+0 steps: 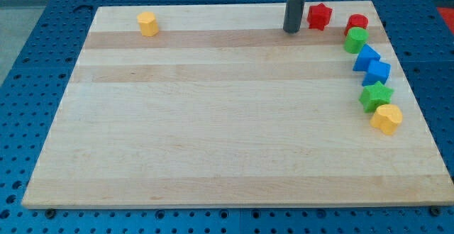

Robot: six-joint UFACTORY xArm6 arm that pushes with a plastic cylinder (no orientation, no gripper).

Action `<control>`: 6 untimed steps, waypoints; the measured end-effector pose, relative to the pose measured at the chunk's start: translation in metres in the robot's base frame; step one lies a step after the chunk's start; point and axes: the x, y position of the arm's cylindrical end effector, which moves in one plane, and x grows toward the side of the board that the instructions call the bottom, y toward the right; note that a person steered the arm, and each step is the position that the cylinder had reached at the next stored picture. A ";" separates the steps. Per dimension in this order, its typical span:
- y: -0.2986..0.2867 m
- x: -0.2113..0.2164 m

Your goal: Nudge the red star towards the top right of the board

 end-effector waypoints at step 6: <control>0.014 -0.014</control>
